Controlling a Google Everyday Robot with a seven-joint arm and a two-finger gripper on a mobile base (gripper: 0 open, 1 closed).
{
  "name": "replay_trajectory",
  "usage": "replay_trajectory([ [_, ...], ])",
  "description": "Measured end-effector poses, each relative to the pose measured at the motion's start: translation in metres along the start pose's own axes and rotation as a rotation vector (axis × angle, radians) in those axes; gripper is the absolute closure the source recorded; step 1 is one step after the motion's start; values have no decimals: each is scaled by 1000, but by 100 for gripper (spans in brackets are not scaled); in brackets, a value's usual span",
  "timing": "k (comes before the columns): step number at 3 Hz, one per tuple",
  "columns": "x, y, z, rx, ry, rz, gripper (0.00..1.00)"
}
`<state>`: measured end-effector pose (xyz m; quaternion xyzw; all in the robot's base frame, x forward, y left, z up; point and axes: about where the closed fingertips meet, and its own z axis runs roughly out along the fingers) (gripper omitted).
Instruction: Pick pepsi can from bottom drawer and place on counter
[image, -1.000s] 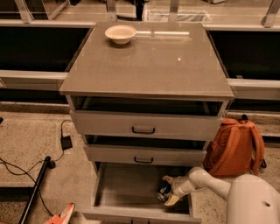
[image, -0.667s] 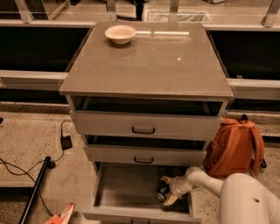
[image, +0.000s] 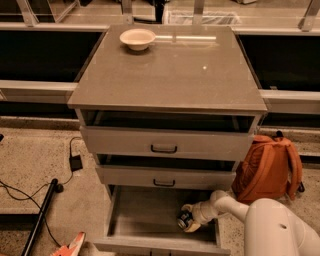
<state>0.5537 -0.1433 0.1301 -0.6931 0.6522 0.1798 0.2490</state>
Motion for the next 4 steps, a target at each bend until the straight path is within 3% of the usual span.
replay_trajectory([
  [1,-2,0,-3,0,0,0,92],
  [2,-14,0,-8,15,-104,-7,100],
  [3,-36,-3,-31,86,-337,2,100],
  [4,-57,-2,-53,109,-468,-18,100],
])
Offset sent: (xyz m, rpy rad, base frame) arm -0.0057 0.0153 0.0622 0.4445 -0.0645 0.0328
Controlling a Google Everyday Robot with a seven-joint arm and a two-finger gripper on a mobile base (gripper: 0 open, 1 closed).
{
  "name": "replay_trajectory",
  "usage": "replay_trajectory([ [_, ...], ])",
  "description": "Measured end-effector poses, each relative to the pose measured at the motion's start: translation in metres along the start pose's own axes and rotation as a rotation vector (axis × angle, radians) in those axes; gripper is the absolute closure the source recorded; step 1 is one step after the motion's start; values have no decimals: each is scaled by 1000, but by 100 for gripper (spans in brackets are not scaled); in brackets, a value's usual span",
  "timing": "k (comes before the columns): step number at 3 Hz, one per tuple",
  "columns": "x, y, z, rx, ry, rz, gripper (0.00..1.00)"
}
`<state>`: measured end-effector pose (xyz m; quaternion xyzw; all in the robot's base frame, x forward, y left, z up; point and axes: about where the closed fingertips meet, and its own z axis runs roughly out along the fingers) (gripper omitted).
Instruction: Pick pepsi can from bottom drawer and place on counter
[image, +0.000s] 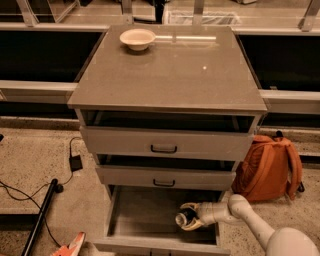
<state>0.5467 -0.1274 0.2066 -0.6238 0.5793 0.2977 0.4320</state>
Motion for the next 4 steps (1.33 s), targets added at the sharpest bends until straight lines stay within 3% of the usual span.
replay_trajectory([
  [1,-29,-3,-15,24,-52,-32,100],
  [2,-55,-3,-45,79,-29,-66,100],
  [3,-99,-9,-91,160,27,-134,100],
  [4,-166,0,-152,238,84,-194,100],
])
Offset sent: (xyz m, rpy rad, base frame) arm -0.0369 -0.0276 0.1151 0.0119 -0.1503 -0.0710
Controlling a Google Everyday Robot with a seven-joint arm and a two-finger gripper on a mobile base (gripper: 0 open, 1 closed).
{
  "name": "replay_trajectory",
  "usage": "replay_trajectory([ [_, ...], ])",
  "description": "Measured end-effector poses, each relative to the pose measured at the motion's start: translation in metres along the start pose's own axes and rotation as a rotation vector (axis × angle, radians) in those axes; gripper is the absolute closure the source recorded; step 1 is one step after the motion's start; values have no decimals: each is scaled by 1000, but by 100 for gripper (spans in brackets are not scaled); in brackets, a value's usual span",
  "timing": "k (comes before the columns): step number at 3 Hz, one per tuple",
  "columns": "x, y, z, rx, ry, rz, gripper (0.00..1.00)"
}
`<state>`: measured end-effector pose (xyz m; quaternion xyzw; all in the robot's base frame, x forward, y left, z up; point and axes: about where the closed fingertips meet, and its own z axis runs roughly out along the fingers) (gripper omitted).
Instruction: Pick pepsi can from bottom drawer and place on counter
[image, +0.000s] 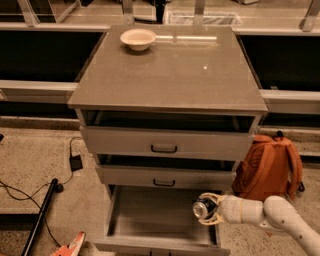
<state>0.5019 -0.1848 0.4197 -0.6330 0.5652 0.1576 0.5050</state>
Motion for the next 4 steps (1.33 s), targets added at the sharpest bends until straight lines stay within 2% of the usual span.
replay_trajectory([
  [1,-47,-7,-47,56,5,-96,100],
  [3,-47,-7,-53,65,9,-97,100],
  [4,-79,-33,-65,100,-1,-220,100],
])
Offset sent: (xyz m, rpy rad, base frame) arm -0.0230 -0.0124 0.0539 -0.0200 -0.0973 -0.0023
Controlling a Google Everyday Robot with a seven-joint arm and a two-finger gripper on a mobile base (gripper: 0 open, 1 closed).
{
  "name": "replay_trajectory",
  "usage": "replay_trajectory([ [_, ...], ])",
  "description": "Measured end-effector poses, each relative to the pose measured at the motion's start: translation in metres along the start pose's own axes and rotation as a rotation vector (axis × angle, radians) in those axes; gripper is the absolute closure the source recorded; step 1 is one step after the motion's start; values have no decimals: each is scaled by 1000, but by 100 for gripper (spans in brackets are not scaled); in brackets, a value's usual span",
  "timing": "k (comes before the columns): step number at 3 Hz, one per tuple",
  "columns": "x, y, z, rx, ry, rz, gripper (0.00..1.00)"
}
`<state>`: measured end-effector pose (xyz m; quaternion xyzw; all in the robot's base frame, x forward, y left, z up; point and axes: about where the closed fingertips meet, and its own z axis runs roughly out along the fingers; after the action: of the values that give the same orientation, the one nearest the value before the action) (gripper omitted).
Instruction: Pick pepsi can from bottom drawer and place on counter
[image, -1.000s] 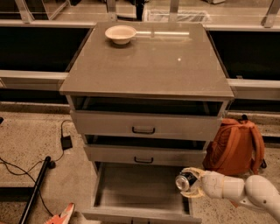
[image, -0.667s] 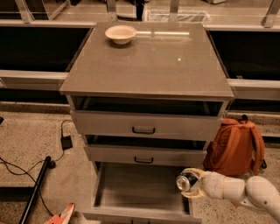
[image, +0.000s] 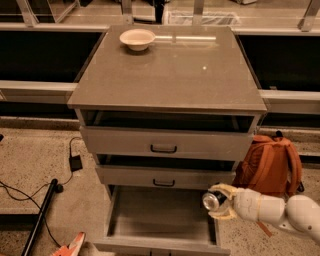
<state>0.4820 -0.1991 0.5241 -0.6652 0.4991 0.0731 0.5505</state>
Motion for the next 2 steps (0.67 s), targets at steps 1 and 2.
replay_trajectory([
  [1,-43,-50,-18,54,-37,-174,100],
  [2,-94,-98,-38,102,-94,-359,100],
])
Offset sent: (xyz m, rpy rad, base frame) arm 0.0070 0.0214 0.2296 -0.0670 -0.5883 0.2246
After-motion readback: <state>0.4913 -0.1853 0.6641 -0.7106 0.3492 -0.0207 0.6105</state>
